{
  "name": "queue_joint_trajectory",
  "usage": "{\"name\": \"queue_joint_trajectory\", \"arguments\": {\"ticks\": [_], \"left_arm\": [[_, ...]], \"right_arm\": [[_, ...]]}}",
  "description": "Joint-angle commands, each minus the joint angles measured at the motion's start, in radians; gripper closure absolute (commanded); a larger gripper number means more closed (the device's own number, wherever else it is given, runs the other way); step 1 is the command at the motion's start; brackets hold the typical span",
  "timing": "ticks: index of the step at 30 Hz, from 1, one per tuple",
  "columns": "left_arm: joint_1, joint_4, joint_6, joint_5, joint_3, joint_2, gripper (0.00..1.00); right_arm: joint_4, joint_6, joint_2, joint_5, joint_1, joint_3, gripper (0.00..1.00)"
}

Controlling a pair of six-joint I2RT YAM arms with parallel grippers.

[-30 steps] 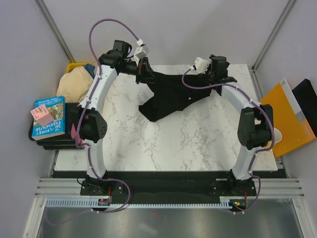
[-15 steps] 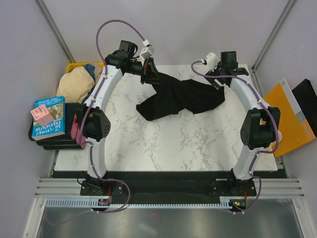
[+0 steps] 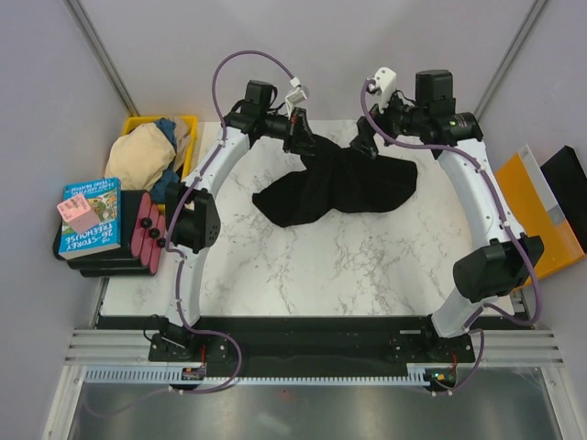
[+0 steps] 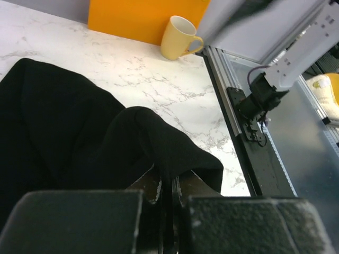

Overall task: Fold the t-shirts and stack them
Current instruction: Flatten out the tshirt

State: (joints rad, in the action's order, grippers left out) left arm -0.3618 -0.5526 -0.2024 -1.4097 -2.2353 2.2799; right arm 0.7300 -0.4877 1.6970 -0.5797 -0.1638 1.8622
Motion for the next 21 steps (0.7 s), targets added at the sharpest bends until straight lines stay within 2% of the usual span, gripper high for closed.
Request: {"name": "queue_joint_trajectory", "arguments": {"ticks": [1, 2, 7, 10, 16, 21], "left_arm": [[0.000, 0.267, 0.193, 0.113, 0.009, -0.002, 0.98], [0.001, 0.284, 0.239, 0.127, 0.016, 0.000, 0.98], [0.001, 0.350, 0.254, 0.245, 0.039, -0.002, 0.98], [0.001, 0.401, 0.281, 0.244, 0.049, -0.003, 0.98], [0.000, 0.500, 0.372, 0.235, 0.063, -0.008, 0.98], [0.000, 0.540, 0.393, 0.232, 0.098, -0.034, 0.98]], "right_arm": [[0.014, 0.074, -0.010, -0.131, -0.089, 0.025, 0.02], [0.013, 0.078, -0.004, -0.129, -0.100, 0.023, 0.02], [-0.050, 0.129, -0.002, -0.109, -0.166, -0.043, 0.02], [-0.086, 0.149, 0.010, -0.059, -0.198, -0.072, 0.03], [-0.144, 0.185, 0.091, 0.035, -0.224, -0.037, 0.05], [-0.204, 0.212, 0.141, 0.133, -0.236, -0.015, 0.07]]}}
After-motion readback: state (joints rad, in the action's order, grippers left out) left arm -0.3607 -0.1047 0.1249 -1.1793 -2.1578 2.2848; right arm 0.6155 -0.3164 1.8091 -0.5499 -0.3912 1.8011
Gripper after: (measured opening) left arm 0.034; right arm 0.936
